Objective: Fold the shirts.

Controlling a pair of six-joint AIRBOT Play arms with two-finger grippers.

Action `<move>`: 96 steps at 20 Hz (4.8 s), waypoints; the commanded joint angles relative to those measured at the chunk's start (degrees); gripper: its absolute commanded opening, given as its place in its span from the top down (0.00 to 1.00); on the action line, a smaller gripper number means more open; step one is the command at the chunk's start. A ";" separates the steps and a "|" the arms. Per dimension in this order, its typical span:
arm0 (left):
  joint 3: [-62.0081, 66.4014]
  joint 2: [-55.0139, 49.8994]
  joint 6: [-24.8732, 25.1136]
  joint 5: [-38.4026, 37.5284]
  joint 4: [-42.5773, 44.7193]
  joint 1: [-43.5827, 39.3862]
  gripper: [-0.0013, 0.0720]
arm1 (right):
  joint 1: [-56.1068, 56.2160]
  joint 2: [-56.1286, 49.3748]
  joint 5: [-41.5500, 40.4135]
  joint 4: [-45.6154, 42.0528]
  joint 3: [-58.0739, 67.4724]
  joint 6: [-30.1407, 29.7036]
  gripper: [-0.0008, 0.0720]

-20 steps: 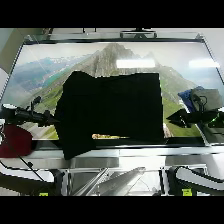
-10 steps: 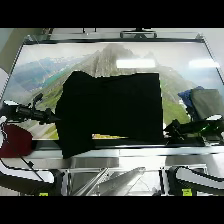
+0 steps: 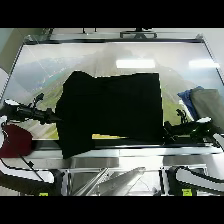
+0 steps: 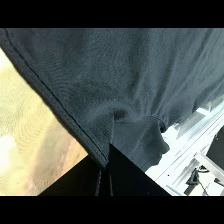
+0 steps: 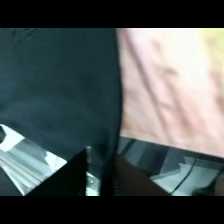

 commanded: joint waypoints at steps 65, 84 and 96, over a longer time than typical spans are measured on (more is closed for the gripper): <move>49.44 -28.87 3.13 17.75 -25.59 -11.82 0.95 | 4.26 -38.53 -6.25 15.93 66.58 -5.25 0.96; 57.13 -28.85 -2.78 2.12 -17.59 -9.75 0.58 | 2.56 -33.66 -3.82 3.74 66.62 2.19 0.63; 5.42 5.64 -4.37 -2.19 -12.66 -0.90 0.69 | -4.57 -12.76 6.51 -2.05 34.27 1.38 0.50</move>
